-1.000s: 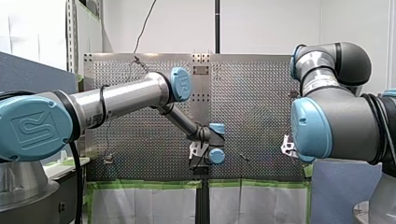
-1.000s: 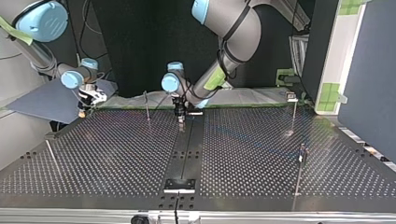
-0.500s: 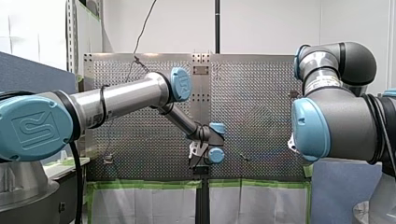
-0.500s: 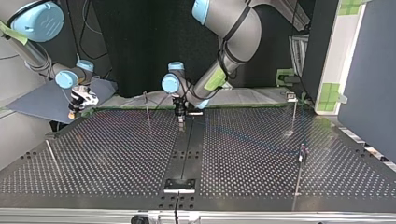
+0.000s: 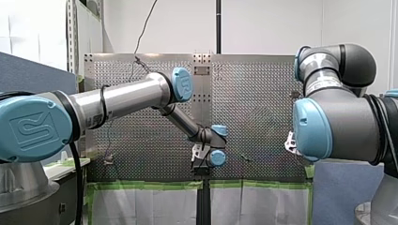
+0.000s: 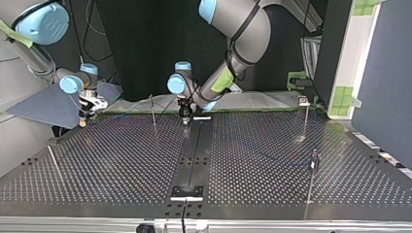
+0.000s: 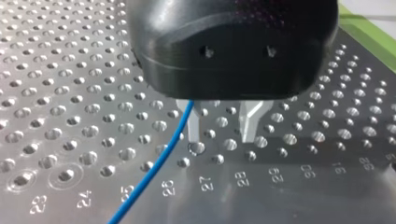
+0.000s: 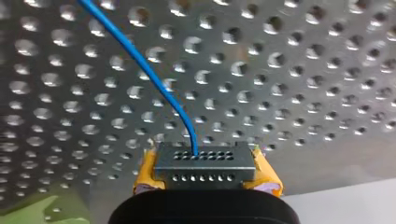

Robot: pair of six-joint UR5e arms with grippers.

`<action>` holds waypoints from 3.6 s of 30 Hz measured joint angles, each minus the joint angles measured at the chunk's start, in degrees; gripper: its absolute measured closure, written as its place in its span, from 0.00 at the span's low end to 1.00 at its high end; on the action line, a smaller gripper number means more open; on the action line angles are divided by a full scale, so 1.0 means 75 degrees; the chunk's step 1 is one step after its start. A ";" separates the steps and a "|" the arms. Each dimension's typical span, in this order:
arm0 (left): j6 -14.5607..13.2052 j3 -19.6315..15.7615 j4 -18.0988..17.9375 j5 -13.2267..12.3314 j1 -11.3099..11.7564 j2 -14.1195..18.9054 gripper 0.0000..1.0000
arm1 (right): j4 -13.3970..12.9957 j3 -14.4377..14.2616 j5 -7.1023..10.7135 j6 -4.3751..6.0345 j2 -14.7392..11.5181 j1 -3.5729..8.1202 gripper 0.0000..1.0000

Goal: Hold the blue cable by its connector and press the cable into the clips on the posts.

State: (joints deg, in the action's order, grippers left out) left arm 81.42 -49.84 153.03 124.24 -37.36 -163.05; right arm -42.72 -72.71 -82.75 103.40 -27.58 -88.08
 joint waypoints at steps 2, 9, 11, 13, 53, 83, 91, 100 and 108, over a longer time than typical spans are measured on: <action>0.0039 -0.0006 0.0011 -0.0030 0.0012 0.0000 0.29 | 0.0070 0.0053 0.0016 -0.0050 0.0095 -0.0001 1.00; 0.0163 -0.0062 0.0281 -0.0126 0.0023 0.0007 0.00 | 0.0213 0.0116 0.0036 -0.0203 0.0232 -0.0013 1.00; 0.0151 -0.0087 0.0396 -0.0114 0.0004 0.0008 0.00 | 0.0218 0.0120 0.0038 -0.0211 0.0236 -0.0014 1.00; 0.0137 -0.0121 0.0536 -0.0126 -0.0024 0.0009 0.00 | 0.0221 0.0120 0.0039 -0.0217 0.0237 -0.0015 1.00; 0.0423 -0.1455 0.0860 -0.1655 -0.1745 0.0865 0.00 | 0.0327 0.0117 0.0274 -0.0223 0.0246 -0.0140 1.00; 0.1067 -0.0811 0.0581 -0.1448 -0.1578 0.0273 0.00 | 0.0327 0.0115 0.0311 -0.0226 0.0246 -0.0311 1.00; 0.1050 -0.0297 0.0594 -0.1228 -0.1590 0.0018 0.00 | 0.0328 0.0118 0.0310 -0.0225 0.0246 -0.0327 1.00; 0.0850 -0.0261 0.0338 -0.1035 -0.1688 0.0018 0.00 | 0.0327 0.0117 0.0310 -0.0225 0.0246 -0.0341 1.00; 0.0876 -0.0323 0.0337 -0.0992 -0.1659 0.0015 0.00 | 0.0328 0.0115 0.0310 -0.0225 0.0248 -0.0359 1.00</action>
State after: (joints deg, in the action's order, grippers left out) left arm 87.99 -52.27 155.56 116.80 -49.80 -162.93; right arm -40.26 -71.85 -80.43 101.71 -25.72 -90.78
